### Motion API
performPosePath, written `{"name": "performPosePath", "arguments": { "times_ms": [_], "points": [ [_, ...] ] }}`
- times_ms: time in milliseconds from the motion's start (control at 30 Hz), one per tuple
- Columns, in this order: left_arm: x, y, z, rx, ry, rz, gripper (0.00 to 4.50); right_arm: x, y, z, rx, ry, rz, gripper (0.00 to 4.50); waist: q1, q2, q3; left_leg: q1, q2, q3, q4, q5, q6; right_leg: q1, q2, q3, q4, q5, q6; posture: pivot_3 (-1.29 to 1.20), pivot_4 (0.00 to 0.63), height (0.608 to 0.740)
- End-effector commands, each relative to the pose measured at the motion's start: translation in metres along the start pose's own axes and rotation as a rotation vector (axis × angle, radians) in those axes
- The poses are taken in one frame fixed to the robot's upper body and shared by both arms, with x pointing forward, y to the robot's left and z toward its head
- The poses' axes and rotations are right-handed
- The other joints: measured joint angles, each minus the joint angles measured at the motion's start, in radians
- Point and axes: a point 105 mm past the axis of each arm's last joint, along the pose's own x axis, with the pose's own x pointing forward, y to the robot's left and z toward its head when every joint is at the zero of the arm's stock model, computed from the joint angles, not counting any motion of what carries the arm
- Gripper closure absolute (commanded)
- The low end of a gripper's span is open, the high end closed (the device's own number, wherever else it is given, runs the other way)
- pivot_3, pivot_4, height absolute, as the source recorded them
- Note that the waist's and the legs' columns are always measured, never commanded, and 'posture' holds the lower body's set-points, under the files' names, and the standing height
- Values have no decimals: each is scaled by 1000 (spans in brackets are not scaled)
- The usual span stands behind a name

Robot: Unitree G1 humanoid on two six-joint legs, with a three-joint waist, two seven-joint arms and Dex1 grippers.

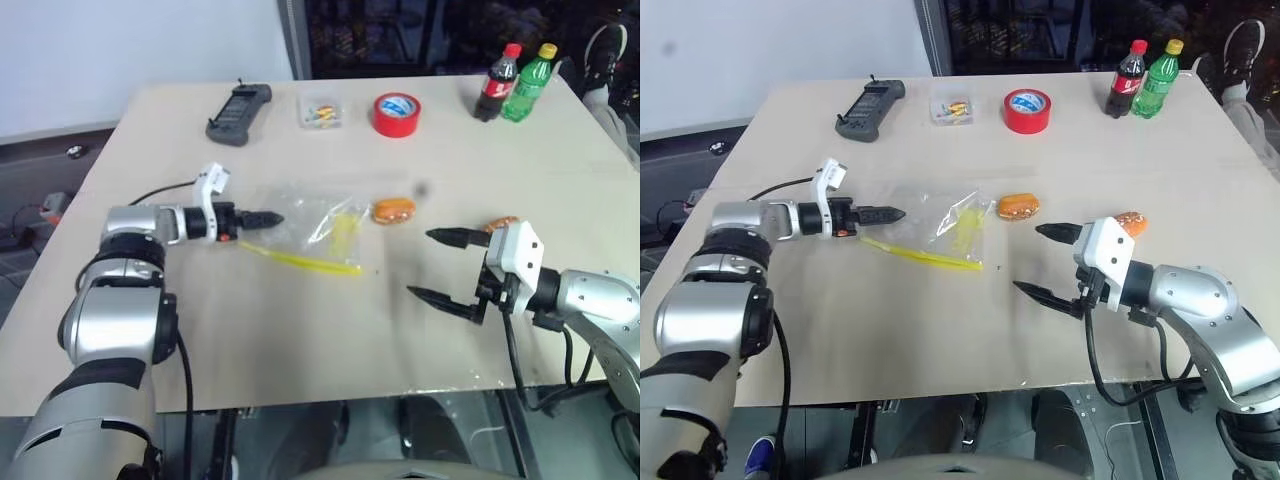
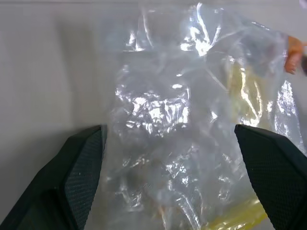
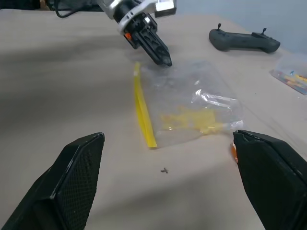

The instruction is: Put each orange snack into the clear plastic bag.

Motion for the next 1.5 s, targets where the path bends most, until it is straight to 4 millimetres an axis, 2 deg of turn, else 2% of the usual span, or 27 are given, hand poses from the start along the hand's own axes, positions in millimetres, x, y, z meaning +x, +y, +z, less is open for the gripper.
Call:
{"name": "performPosePath", "arguments": {
  "times_ms": [33,100,200,267,367,467,600,667,800,833,900,1033,1133,1200,1367,1500],
  "points": [
    [-7,-10,-22,-99,85,-151,0,-3,5,11,-35,-21,-11,72,-7,0,0,0,0,0,0,0,0,0,0,0,0,0,0,0,150,740],
    [-20,-17,-19,-146,70,-223,0,-4,7,11,-30,-19,-20,72,-13,0,0,0,0,0,1,0,0,0,0,0,1,0,0,0,150,740],
    [-37,-16,-20,-200,43,-229,0,-5,9,9,-22,-12,-35,72,-27,0,0,0,0,0,1,0,0,0,1,0,1,0,0,0,150,740],
    [-46,-16,-26,-227,52,-233,0,-6,11,6,-13,-10,-44,72,-39,-1,0,0,1,0,1,0,0,-1,1,0,2,0,0,0,150,740],
    [-50,-22,-46,-265,126,-255,0,-6,12,1,-5,-11,-54,72,-42,-1,1,0,1,0,1,0,0,-1,1,1,4,0,0,0,150,740],
    [-45,-34,-68,-301,195,-311,0,-5,12,-3,-3,-6,-59,72,-38,0,0,1,1,0,1,-2,4,-1,1,2,4,0,0,0,150,740],
    [-34,-46,-78,-355,195,-358,0,-5,13,-6,-4,-5,-63,72,-28,0,0,3,1,0,1,-2,4,0,1,1,5,0,0,0,150,740],
    [-22,-52,-85,-376,201,-377,0,-5,14,-8,-4,-3,-64,72,-20,1,-1,3,1,0,1,-2,4,0,1,1,5,0,0,0,150,740],
    [2,-52,-94,-402,160,-339,0,-6,15,-10,-3,7,-74,72,-7,5,-4,3,1,0,2,-2,4,0,1,1,5,0,0,0,150,740],
    [8,-51,-98,-420,145,-318,405,-7,15,-11,-1,9,-78,0,-5,5,-5,3,1,0,3,-2,4,1,0,1,5,0,0,0,150,740],
    [16,-50,-104,-445,131,-295,713,-7,16,-12,-1,14,-85,0,0,10,-9,5,1,0,3,-2,4,3,0,1,5,0,0,0,150,740],
    [25,-57,-108,-504,80,-285,2560,-7,17,-13,5,16,-98,0,9,11,-10,15,1,0,2,-3,4,15,-1,1,2,-2,2,0,150,740],
    [30,-64,-111,-537,66,-292,3919,-7,17,-14,-2,17,-106,0,12,14,-12,17,2,0,2,-3,4,16,-1,1,2,-3,5,0,150,740],
    [32,-69,-111,-552,59,-298,4457,-5,16,-14,-15,18,-115,0,16,18,-17,18,2,0,2,-3,4,17,-1,1,2,-3,5,0,150,740],
    [16,-85,-82,-621,-26,-386,4457,3,12,-14,-123,33,-152,0,11,19,-18,18,2,0,2,-5,1,17,0,1,2,-3,5,0,150,740],
    [-5,-99,-63,-601,-71,-469,4457,25,11,-24,-318,89,-174,0,4,11,-13,17,2,0,2,-4,1,15,1,1,2,-3,5,0,150,740]
  ]
}}
